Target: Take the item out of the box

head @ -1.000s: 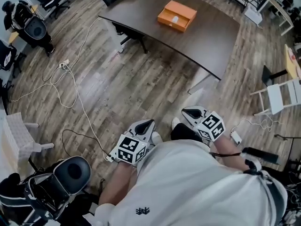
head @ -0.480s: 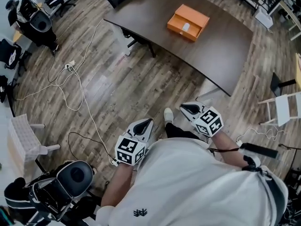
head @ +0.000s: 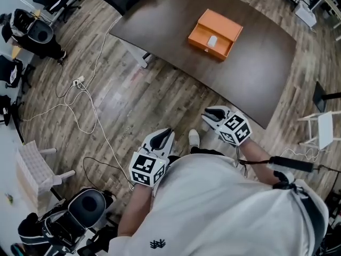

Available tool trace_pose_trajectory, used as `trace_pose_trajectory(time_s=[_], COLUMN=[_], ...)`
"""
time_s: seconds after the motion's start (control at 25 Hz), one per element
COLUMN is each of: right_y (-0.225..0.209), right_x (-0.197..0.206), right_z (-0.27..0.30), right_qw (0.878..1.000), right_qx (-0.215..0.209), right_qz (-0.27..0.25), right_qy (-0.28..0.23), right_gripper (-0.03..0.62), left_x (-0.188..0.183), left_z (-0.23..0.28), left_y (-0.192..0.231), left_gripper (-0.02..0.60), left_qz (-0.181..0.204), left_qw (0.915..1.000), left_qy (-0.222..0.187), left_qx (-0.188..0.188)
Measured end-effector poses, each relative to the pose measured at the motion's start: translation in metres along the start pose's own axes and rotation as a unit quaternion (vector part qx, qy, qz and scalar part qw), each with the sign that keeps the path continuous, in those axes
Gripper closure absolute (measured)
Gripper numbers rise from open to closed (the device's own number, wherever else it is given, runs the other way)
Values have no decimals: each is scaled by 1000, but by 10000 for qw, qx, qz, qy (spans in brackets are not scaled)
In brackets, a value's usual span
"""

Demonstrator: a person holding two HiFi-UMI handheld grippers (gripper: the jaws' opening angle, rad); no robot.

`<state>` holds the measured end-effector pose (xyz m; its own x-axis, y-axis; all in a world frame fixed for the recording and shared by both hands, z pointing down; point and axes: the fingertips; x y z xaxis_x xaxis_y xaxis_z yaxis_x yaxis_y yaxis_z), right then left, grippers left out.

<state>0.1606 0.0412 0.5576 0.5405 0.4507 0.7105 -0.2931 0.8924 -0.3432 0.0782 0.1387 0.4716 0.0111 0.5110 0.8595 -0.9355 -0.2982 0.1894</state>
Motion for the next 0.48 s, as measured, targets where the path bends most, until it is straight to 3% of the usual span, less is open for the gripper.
trace_pose_trajectory(time_s=[0.28, 0.48], right_y=[-59, -92], right_x=[-37, -71], right_z=[39, 74], right_qw=[9994, 9978], right_qx=[161, 449], right_qz=[285, 485], right_qy=[64, 10], right_gripper=[508, 508], left_x=[-26, -38], left_z=[34, 57], left_y=[60, 118], left_gripper=[549, 569], left_qz=[-69, -12], left_qw=[10000, 9997], left_qy=[27, 22], left_qx=[5, 263])
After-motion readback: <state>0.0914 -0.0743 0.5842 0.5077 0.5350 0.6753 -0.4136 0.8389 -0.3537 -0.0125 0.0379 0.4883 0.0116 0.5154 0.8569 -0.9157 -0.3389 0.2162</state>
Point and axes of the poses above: the fingertips, and each gripper's own axes: z forward along the fingers, y to its left, x out of its underside, and after that the axes turned 7 degrees about z, right-handed
